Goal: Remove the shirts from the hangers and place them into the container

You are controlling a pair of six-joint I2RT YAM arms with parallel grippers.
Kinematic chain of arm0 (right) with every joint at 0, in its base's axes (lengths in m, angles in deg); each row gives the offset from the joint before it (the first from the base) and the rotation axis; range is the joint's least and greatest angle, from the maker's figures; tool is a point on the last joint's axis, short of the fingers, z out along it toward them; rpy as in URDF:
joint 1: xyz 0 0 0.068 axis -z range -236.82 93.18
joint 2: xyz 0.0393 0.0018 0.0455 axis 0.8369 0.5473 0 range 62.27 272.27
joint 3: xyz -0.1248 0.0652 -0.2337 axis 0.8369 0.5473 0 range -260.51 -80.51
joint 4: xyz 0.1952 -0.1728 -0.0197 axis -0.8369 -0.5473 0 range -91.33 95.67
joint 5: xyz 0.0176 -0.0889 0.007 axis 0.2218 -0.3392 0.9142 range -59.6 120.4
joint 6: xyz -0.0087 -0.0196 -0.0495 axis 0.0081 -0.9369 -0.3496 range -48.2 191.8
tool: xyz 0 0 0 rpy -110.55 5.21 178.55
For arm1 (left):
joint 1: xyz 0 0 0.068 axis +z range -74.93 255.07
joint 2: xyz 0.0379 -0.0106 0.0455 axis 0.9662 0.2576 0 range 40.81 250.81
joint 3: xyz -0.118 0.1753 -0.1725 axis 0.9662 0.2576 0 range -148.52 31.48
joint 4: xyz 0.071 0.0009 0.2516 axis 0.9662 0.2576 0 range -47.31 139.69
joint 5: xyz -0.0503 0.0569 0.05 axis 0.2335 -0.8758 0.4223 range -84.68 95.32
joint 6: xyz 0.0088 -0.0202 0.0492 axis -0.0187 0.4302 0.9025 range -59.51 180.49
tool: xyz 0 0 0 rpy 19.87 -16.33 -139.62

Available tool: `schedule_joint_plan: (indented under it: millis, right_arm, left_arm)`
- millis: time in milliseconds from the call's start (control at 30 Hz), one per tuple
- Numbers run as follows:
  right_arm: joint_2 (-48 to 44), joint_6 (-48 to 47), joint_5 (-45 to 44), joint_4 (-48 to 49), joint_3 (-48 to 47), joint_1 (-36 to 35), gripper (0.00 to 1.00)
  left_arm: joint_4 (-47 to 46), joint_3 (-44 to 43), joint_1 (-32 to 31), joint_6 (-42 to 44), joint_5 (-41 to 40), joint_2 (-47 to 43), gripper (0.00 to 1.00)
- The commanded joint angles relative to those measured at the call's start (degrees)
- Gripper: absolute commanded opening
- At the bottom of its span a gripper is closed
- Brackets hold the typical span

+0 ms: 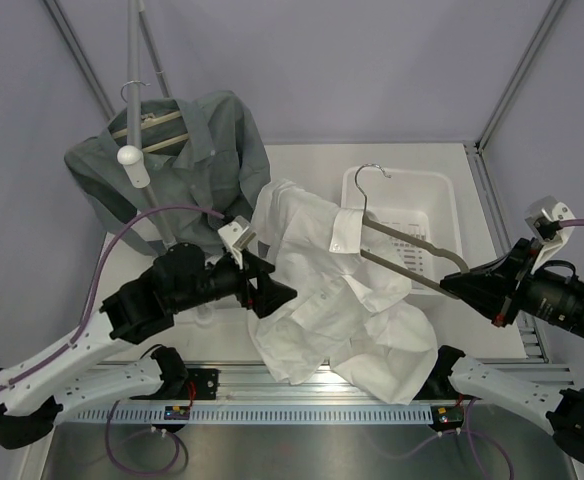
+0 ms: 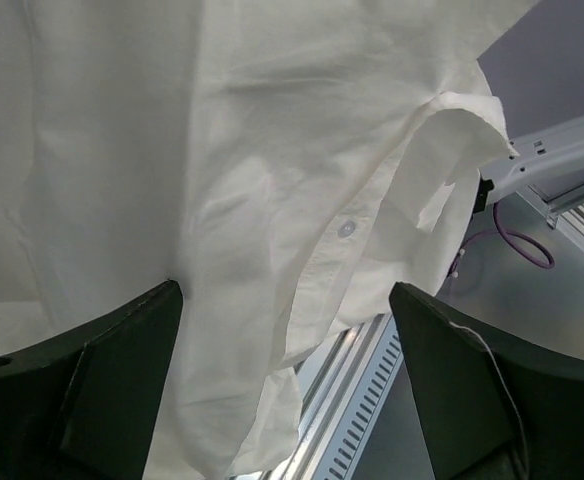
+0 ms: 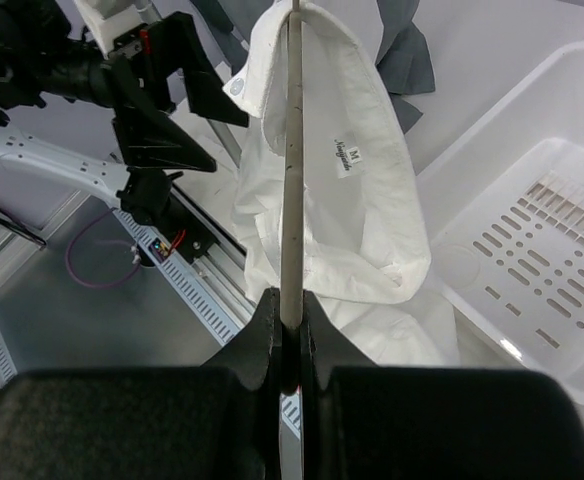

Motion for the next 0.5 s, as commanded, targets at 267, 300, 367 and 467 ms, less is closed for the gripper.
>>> schedule_joint_plan:
  millis: [267,300,367,467]
  right_arm:
    - [2.74,-0.31,8.93,5.86,-8.65,-0.14,0.00]
    - [2.39,-0.31,9.54,6.21,-8.39,-0.14,0.00]
    - [1.95,-0.22,9.90,7.27,-6.90,-0.06,0.00]
    - [1.42,-0.13,10.08,8.14,-5.67,-0.23,0.00]
  left_arm:
    - [-9.57,2.96,-0.05,-8.43,-13.91,14.91,0.87]
    - [-10.78,3.40,-0.05,-9.91,-15.32,16.57,0.87]
    - [-13.95,4.10,-0.05,-10.89,-15.95,18.07,0.88]
    - [-18.25,5.94,-0.05,-13.00,-16.56,20.09,0.75]
